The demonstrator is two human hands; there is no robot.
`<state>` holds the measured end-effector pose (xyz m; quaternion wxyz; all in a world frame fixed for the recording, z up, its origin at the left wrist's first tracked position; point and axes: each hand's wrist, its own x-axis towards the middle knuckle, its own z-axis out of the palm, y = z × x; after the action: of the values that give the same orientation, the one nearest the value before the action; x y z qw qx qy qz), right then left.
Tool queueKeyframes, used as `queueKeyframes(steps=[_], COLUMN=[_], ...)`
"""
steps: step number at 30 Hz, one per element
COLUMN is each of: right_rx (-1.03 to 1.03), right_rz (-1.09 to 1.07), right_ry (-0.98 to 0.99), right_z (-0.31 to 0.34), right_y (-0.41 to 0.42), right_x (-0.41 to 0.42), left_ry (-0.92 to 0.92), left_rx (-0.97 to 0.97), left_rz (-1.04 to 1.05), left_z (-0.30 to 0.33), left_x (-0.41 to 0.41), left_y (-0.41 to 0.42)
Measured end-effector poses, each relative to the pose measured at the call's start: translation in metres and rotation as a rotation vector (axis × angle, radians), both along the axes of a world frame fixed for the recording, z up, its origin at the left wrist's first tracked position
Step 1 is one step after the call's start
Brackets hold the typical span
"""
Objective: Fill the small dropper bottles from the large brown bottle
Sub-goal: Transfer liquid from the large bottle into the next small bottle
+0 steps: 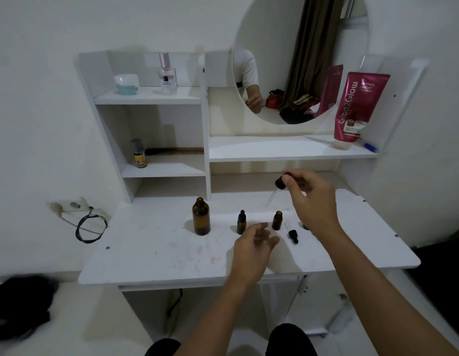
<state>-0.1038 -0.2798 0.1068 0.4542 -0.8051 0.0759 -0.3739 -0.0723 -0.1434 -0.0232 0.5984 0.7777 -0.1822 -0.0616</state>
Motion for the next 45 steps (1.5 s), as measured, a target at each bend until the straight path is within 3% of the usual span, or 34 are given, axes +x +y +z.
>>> queueKeyframes(steps=[3,11,18,33,45], right_rx=[0.065,0.223,0.172,-0.108,-0.161], right_rz=[0.083,0.247,0.261,0.275,0.207], right_ry=[0.009,0.008,0.001,0.086,0.124], right_z=[0.002,0.009,0.014,-0.011,-0.034], right_y=[0.022,0.08,0.099,0.116,0.124], right_x=[0.012,0.05,0.072,0.095,0.103], left_ry=[-0.015,-0.074,0.005,-0.063,-0.043], left_rx=[-0.101,-0.161,-0.068,0.01,0.034], left_rz=[0.06,0.481,0.338,0.387,0.39], left_z=[0.006,0.013,0.0,-0.003,-0.003], left_x=[-0.002,0.032,0.067,0.071,0.071], left_y=[0.038,0.115,0.114,0.112,0.111])
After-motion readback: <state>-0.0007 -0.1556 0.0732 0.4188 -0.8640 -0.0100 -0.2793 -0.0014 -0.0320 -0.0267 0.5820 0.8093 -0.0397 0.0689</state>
